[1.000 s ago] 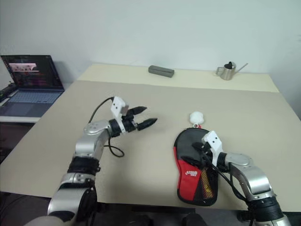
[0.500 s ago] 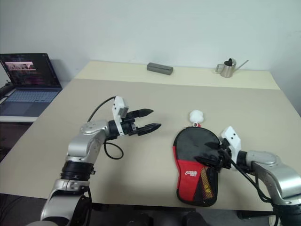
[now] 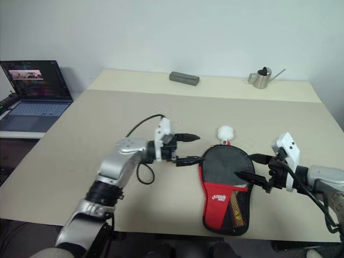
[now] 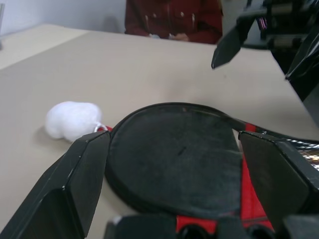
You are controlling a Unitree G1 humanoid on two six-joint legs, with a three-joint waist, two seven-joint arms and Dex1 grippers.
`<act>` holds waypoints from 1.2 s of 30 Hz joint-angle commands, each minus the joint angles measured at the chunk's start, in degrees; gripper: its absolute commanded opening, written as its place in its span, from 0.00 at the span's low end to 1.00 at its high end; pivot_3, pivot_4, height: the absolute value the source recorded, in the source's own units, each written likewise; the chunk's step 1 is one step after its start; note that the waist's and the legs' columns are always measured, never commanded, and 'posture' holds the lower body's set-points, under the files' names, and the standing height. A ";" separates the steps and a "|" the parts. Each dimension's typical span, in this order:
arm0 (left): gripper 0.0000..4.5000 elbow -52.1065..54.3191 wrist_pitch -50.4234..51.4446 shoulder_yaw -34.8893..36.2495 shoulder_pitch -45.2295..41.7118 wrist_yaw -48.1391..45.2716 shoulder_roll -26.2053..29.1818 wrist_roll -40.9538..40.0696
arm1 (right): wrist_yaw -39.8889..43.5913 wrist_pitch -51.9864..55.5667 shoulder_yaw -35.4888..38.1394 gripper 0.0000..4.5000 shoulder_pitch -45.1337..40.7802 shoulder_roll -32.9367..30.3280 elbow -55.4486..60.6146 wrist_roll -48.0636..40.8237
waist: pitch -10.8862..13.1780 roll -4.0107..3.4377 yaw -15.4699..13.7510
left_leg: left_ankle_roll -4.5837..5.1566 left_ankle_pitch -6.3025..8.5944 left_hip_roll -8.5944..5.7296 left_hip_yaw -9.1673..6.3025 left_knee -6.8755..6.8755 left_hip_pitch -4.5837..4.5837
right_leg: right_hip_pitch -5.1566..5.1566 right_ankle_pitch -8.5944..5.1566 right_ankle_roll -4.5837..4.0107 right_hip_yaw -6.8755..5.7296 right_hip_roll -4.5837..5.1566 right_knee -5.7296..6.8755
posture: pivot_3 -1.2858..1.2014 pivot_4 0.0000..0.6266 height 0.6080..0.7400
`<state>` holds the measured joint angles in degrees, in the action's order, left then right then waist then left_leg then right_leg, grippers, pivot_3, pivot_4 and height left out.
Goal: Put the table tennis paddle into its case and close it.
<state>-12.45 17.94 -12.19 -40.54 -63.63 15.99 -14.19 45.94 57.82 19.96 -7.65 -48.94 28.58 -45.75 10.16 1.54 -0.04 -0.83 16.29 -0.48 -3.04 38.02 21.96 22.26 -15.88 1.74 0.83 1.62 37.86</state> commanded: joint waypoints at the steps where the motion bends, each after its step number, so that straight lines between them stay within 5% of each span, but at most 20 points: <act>1: 1.00 -1.47 -2.02 -2.56 -2.19 2.85 -3.63 2.06 | -1.07 -0.33 2.22 1.00 -1.34 -0.92 0.18 -1.21 | 0.00 0.00 -0.01 | 0.00 0.00 0.00 0.01 0.00 0.00 | 0.00 0.00 0.00 0.01 0.00 -0.01 | 0.52 0.24 1.00; 20: 1.00 -18.06 -11.01 -11.91 -2.80 4.41 -10.05 13.11 | -6.30 1.30 2.94 1.00 -11.94 -3.64 -5.17 -4.18 | 0.03 -0.05 0.07 | 0.01 0.00 0.09 0.08 0.02 -0.02 | 0.03 0.00 -0.01 0.07 -0.16 0.05 | 0.52 0.24 1.00; 28: 1.00 -21.73 -13.46 -11.49 -2.07 5.52 -11.36 14.28 | -12.40 4.75 -5.65 1.00 -27.14 -0.66 -15.50 -0.59 | -0.01 -0.12 0.05 | 0.04 -0.02 0.07 0.08 0.07 -0.08 | 0.00 0.01 -0.03 0.09 -0.08 0.13 | 0.52 0.24 1.00; 36: 1.00 -22.68 -13.85 -11.16 -1.96 6.60 -12.67 14.73 | -18.33 5.76 -19.34 1.00 -48.45 10.47 -39.85 12.80 | -0.07 -0.23 -0.14 | 0.08 -0.05 0.02 0.08 0.08 -0.06 | 0.04 0.04 -0.04 0.07 0.01 0.19 | 0.52 0.24 1.00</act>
<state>-34.09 4.21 -22.45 -43.13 -57.86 3.95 -0.80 28.12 63.91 2.09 -54.09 -38.37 -8.66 -35.89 10.09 1.30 -0.19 -0.75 16.25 -0.46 -3.02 38.09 21.94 22.29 -15.84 1.70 0.85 1.64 38.01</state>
